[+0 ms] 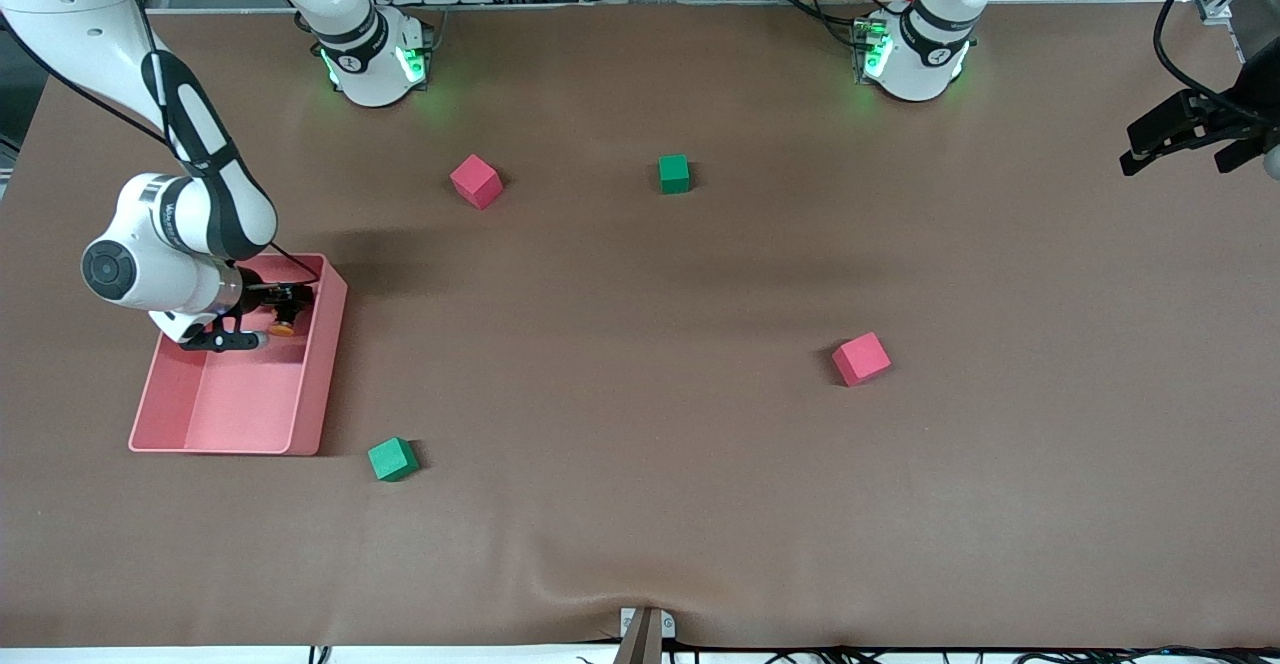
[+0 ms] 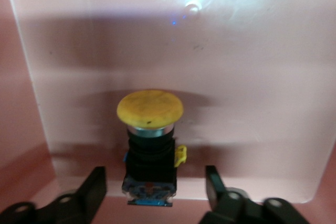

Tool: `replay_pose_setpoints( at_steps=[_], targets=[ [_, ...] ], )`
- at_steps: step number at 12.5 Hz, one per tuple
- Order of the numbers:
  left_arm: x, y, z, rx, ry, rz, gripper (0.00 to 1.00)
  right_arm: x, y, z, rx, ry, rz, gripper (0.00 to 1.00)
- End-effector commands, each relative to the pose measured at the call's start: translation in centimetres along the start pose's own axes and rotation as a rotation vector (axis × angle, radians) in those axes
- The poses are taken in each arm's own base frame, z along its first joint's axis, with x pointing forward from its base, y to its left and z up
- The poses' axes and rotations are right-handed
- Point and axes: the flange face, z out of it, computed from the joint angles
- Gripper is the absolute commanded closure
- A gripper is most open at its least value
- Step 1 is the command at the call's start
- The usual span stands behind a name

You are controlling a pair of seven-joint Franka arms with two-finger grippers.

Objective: Place and upright button with both arms
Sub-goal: 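Lower the right gripper around the button base and close it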

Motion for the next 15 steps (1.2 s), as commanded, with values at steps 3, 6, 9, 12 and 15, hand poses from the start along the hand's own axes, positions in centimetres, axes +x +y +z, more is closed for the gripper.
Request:
replay_pose_setpoints(
  at_steps=[3,6,9,12,15],
  targets=[
    [0.3,0.0,-0.3,0.022,0.007,-0.014,0.0,-0.5,-0.6,1.6,-0.007,-0.04,-0.027,0.31],
    [0.3,0.0,-0.3,0.022,0.009,-0.016,0.0,-0.4,-0.7,2.1,-0.005,-0.047,-0.027,0.62],
    [0.4,-0.1,-0.3,0.022,0.007,-0.019,0.0,-0.4,-0.6,2.3,-0.003,-0.05,-0.025,0.87],
    [0.6,-0.2,0.1,0.022,-0.001,-0.023,0.0,-0.3,-0.6,2.7,-0.002,-0.056,-0.025,0.95],
    [0.7,-0.3,0.2,0.022,-0.002,-0.025,0.0,0.5,-0.4,1.5,-0.005,-0.04,-0.024,0.98]
  ],
)
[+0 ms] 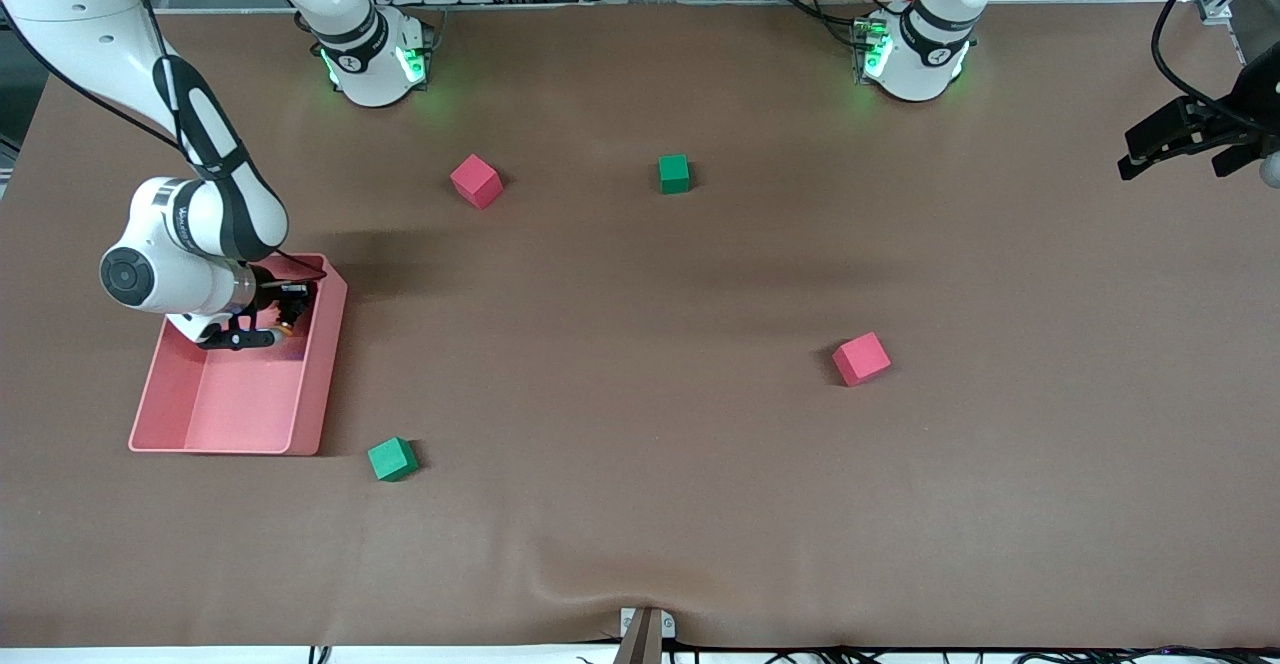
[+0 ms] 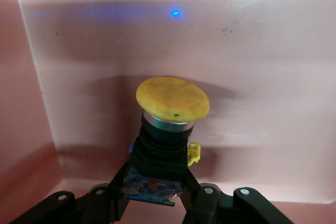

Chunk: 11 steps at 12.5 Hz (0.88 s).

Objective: Place and upright button with both arms
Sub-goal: 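Lift the button out of the tray and carry it toward the table center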

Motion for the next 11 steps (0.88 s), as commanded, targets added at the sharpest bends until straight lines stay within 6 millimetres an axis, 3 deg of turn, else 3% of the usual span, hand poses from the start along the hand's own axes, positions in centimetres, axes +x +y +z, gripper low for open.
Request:
replay_pose_setpoints(
  at_steps=[1,7,10,11],
  targets=[
    [0.3,-0.2,-0.4,0.02,0.01,-0.018,0.0,1.2,0.8,-0.9,-0.007,-0.011,-0.005,0.98],
    [0.3,-0.2,-0.3,0.02,0.009,-0.019,0.0,4.6,0.1,-10.6,-0.004,-0.022,-0.14,0.98],
    [0.3,-0.2,-0.3,0.02,0.009,-0.019,0.0,6.0,-2.5,-14.5,-0.03,0.018,-0.232,0.98],
    [0.3,-0.2,-0.3,0.02,0.009,-0.019,0.0,6.3,-4.2,-16.2,-0.042,0.033,-0.258,0.98]
  ],
)
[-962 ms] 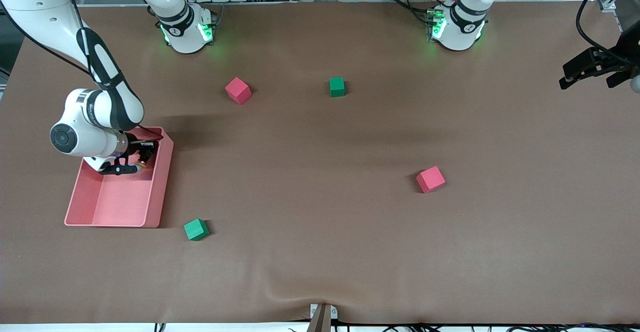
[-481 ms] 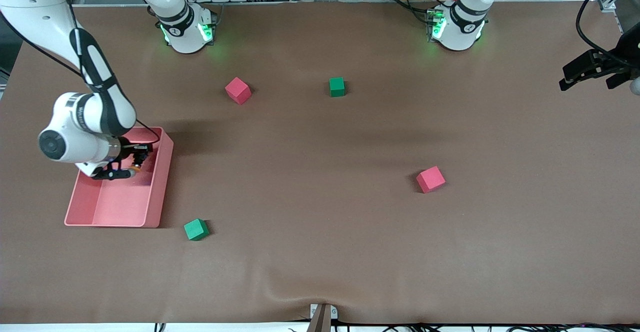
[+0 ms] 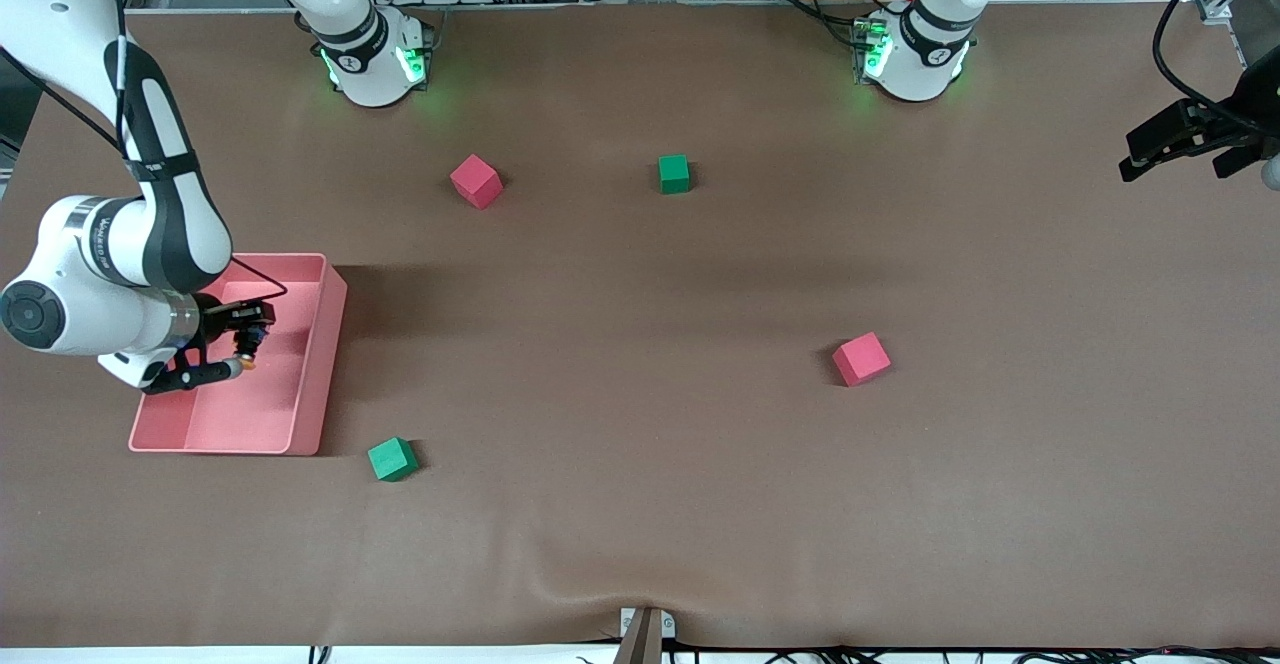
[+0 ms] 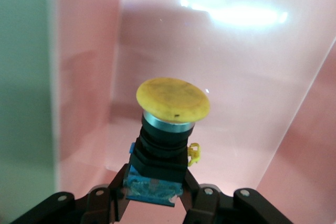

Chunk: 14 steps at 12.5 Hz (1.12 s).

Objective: Place and upright button with both arms
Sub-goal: 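Lift the button out of the tray and carry it toward the table center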

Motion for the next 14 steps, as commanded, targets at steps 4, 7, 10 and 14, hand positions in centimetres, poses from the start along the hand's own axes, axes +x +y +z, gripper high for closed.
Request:
replay_pose_setpoints(
  at_steps=[4,7,10,14],
  targets=[
    [0.2,-0.1,-0.5,0.02,0.011,-0.016,0.0,4.5,-15.8,-7.2,-0.07,0.061,-0.258,0.97],
    [0.2,-0.1,-0.5,0.022,0.011,-0.016,0.0,6.5,-29.0,-8.4,-0.107,0.152,-0.338,0.96],
    [0.3,-0.1,-0.4,0.02,0.009,-0.016,0.0,6.8,-42.1,-3.8,-0.102,0.245,-0.185,0.96],
    [0.2,-0.1,-0.5,0.019,0.011,-0.016,0.0,7.5,-57.0,3.9,-0.107,0.335,0.045,0.95]
  ],
)
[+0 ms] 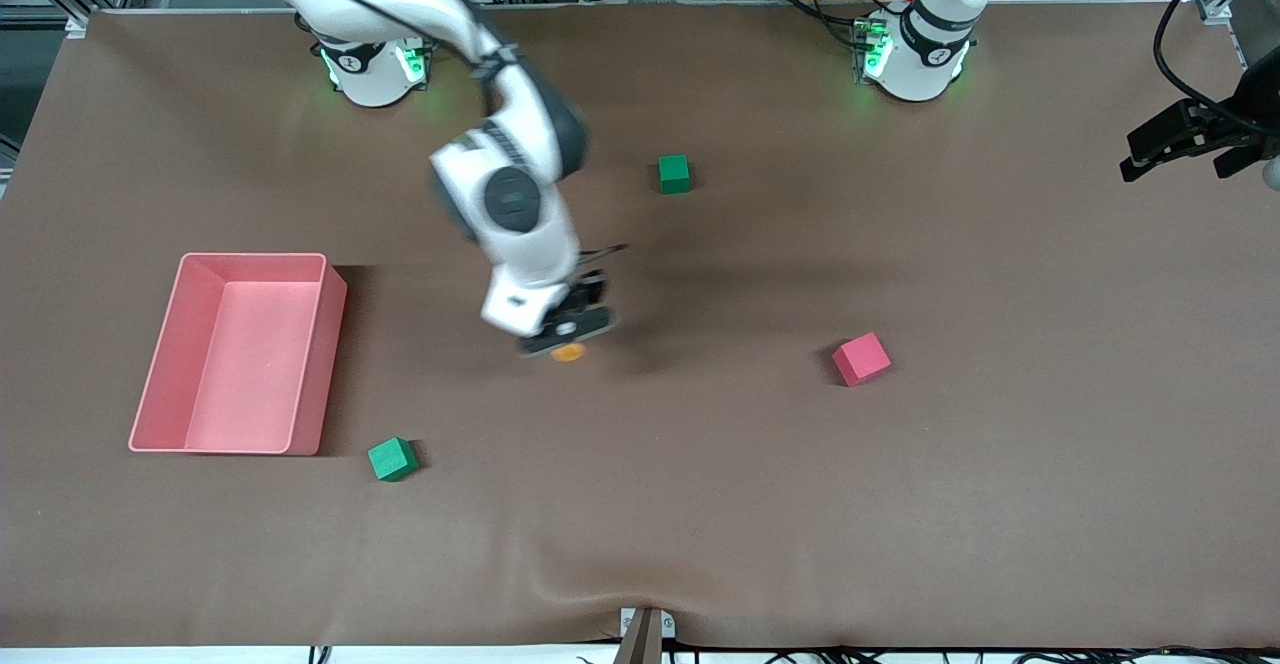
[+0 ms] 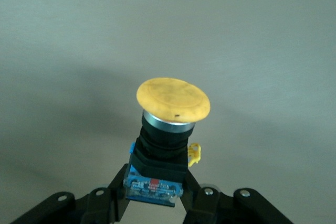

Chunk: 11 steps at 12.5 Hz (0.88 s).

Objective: Place and upright button with both arms
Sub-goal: 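Lower the button onto the table and open the right gripper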

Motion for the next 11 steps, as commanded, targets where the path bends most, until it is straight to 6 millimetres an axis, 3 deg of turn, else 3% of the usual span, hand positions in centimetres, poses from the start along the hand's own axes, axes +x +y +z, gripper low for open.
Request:
replay_pose_setpoints(
  at_steps=[1,5,7,8,9,11],
  targets=[
    [0.3,0.0,-0.4,0.02,0.011,-0.015,0.0,1.8,-6.6,3.8,-0.038,0.056,0.151,0.96],
    [0.3,0.0,-0.4,0.019,0.009,-0.015,0.0,1.6,-14.5,7.7,0.064,0.128,0.366,0.9],
    [0.2,0.0,-0.5,0.019,0.011,-0.015,0.0,0.7,-16.1,9.2,0.095,0.142,0.416,0.83],
    [0.3,0.0,-0.4,0.02,0.009,-0.015,0.0,0.6,-16.2,9.3,0.09,0.136,0.416,0.61],
    [0.3,0.0,-0.4,0.02,0.009,-0.015,0.0,0.5,-16.2,9.4,0.087,0.135,0.415,0.01],
    [0.3,0.0,-0.4,0.02,0.009,-0.015,0.0,0.7,-16.0,8.6,0.084,0.144,0.408,0.0]
  ],
)
